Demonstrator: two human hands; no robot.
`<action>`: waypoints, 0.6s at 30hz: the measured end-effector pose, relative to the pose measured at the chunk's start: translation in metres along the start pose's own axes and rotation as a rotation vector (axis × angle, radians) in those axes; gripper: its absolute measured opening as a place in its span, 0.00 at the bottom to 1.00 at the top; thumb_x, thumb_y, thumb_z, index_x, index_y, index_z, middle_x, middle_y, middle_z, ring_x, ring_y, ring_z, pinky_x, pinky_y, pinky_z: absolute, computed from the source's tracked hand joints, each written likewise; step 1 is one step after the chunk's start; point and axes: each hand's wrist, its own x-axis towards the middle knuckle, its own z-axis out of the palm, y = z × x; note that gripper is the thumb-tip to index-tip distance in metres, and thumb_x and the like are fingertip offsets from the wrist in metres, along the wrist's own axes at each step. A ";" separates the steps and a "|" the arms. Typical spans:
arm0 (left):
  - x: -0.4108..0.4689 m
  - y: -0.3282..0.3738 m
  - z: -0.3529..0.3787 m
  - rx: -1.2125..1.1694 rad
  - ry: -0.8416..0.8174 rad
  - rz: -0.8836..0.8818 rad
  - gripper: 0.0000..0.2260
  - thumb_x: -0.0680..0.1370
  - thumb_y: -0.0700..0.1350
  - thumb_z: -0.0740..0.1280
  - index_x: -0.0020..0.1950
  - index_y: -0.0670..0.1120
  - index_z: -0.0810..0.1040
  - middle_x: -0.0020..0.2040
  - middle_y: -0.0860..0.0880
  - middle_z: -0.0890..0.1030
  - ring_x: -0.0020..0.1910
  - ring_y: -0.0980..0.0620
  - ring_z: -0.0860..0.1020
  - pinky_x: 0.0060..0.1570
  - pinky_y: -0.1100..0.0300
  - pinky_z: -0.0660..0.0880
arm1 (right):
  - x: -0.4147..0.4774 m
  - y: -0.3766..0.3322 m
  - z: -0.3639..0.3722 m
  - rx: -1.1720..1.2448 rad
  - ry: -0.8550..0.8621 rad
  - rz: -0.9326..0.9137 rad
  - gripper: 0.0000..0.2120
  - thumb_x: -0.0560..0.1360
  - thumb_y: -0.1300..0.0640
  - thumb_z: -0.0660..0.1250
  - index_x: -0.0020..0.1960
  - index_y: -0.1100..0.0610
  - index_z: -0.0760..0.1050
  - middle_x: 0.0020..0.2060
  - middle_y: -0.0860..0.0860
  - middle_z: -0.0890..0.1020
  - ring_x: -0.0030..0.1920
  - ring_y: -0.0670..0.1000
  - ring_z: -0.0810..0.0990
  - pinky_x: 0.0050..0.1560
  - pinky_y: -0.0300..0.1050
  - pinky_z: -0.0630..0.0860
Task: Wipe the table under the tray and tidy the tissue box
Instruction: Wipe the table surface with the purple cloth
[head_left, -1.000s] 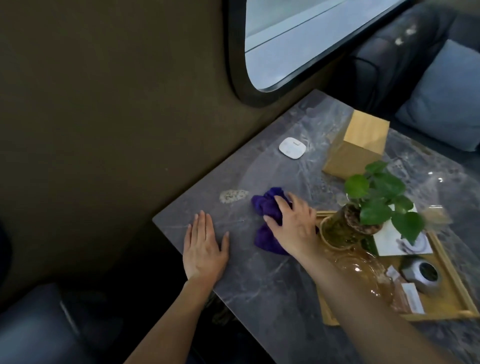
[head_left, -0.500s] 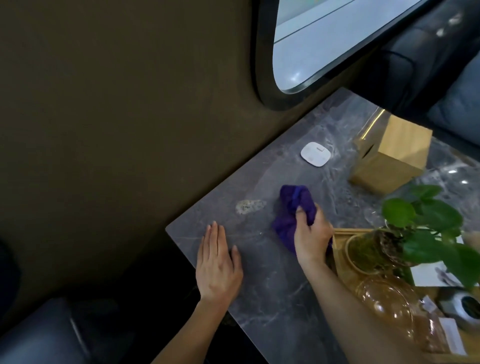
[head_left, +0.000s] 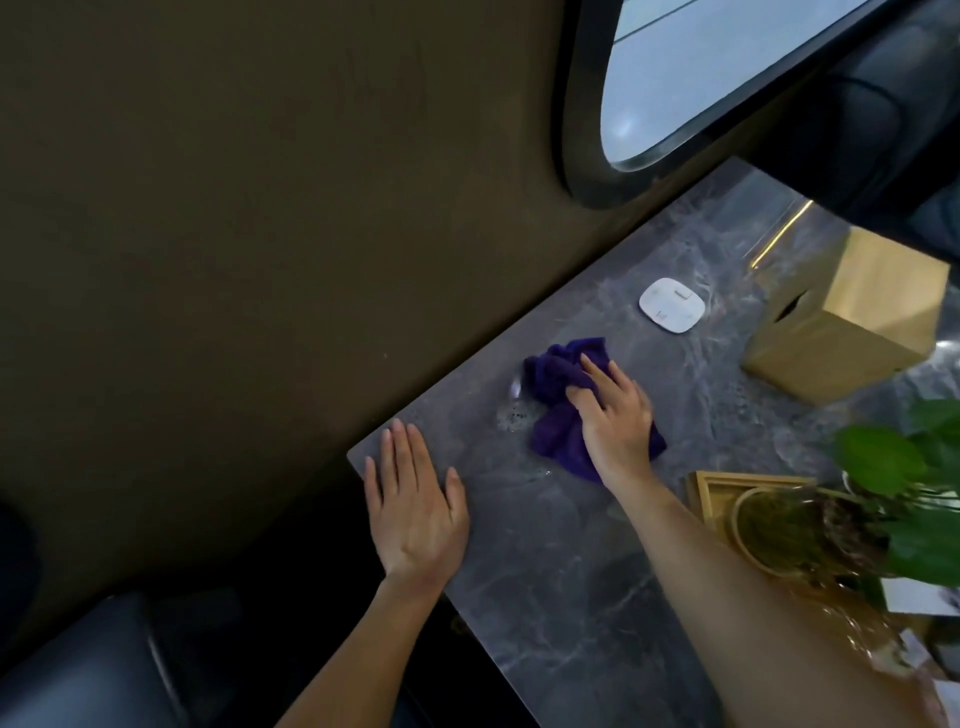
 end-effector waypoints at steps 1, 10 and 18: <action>0.000 -0.001 0.001 -0.008 -0.011 0.001 0.30 0.75 0.54 0.47 0.71 0.38 0.61 0.72 0.41 0.67 0.72 0.45 0.64 0.70 0.47 0.51 | 0.003 0.000 0.004 -0.068 -0.055 -0.037 0.17 0.77 0.49 0.56 0.65 0.48 0.71 0.71 0.49 0.67 0.73 0.51 0.55 0.72 0.50 0.45; 0.010 -0.013 -0.018 -0.703 -0.102 -0.156 0.22 0.78 0.39 0.50 0.73 0.46 0.60 0.76 0.50 0.59 0.75 0.58 0.51 0.75 0.56 0.40 | -0.009 -0.012 0.047 -0.703 -0.388 -0.323 0.26 0.69 0.30 0.37 0.66 0.27 0.53 0.76 0.49 0.51 0.74 0.62 0.41 0.71 0.64 0.39; 0.023 -0.003 -0.064 -0.916 0.037 -0.161 0.18 0.80 0.48 0.55 0.69 0.48 0.68 0.70 0.50 0.70 0.70 0.54 0.66 0.71 0.49 0.63 | -0.063 -0.015 0.076 -0.566 -0.297 -0.595 0.17 0.63 0.46 0.63 0.49 0.46 0.80 0.52 0.51 0.83 0.59 0.60 0.77 0.57 0.60 0.72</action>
